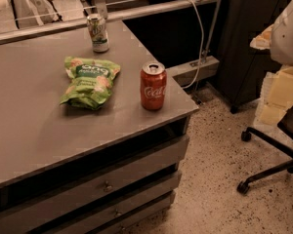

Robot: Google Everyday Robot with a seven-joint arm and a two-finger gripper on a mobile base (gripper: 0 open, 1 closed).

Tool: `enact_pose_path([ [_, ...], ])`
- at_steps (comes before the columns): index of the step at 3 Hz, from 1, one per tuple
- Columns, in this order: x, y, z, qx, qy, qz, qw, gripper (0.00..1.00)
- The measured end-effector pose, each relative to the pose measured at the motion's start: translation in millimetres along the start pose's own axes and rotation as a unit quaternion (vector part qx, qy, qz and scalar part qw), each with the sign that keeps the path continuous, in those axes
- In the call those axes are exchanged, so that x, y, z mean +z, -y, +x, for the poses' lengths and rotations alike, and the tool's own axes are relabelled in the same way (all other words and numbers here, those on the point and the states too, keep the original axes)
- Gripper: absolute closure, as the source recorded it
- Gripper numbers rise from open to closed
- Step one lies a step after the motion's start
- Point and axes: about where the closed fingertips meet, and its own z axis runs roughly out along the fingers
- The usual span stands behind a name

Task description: Knock coke can over

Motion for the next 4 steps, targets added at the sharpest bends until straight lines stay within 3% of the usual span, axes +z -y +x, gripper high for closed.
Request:
enact_pose_path([
  [1,0.0,0.0,0.0,0.0,0.0,0.0,1.0,0.0],
  [2,3.9,16.6,-23.8,0.002,0.048,0.016,0.9987,0.0],
  [3,17.1,53.3,-105.4,-0.051,0.179,0.023,0.9823,0.0],
  [4,39.2,61.9,-154.9,-0.075,0.27,-0.017,0.9598,0.0],
])
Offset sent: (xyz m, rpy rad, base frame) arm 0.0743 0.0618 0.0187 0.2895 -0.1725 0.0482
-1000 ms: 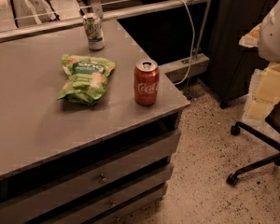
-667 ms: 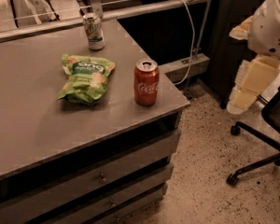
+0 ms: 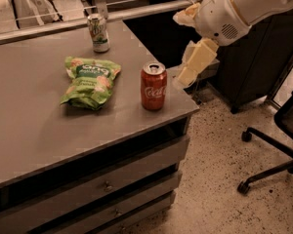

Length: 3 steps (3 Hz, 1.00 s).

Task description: Knock coke can over

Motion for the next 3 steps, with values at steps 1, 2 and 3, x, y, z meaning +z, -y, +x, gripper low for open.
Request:
enact_pose_path([
  [1,37.1,1.8,-15.2,-0.006,0.078,-0.039,0.9962,0.0],
  [2,62.3,-3.9,-10.4,0.007,0.144,-0.066,0.9874,0.0],
  [3,74.4,-6.3,4.2,0.03,0.189,-0.073,0.9787,0.0],
])
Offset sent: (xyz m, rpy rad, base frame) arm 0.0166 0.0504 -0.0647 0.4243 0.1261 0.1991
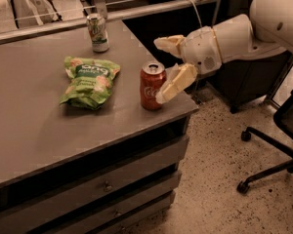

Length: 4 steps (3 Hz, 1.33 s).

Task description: Knock coke can over

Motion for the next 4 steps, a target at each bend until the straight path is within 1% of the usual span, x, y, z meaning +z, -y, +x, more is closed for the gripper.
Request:
enact_pose_path([
  [1,5.6,4.4,18.1,0.023,0.043,-0.006,0.9988,0.0],
  [2,9.3,9.4,31.7,0.045,0.08,-0.013,0.9956,0.18],
  [3,15.2,11.1,34.8,0.055,0.103,-0.028,0.9928,0.42],
  [4,15.6,10.6,29.6,0.052,0.118,-0.042,0.9907,0.65],
])
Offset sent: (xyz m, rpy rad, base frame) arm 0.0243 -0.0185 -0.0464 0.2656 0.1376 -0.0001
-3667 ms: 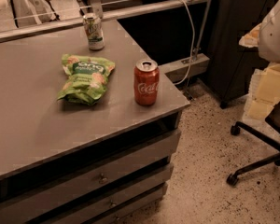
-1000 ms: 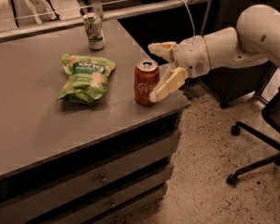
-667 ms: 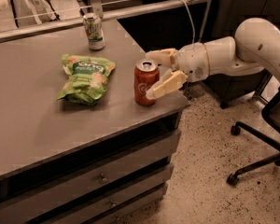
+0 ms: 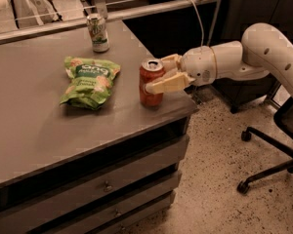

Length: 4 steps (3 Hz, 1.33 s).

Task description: Knock coke can over

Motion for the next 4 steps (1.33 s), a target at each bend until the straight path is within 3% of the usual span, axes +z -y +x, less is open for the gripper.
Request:
enact_pose_path([
  [1,-6.0,-2.3,-21.6,-0.019,-0.016,0.002,0.9997,0.88],
  [2,6.9,-3.8,-37.0,-0.027,-0.104,0.025,0.9939,1.0],
  [3,23.1,-15.6,-55.0,-0.031,-0.237,0.055,0.9694,1.0],
  [4,39.4,-37.7,-70.1,-0.029,-0.345,0.073,0.9354,1.0],
])
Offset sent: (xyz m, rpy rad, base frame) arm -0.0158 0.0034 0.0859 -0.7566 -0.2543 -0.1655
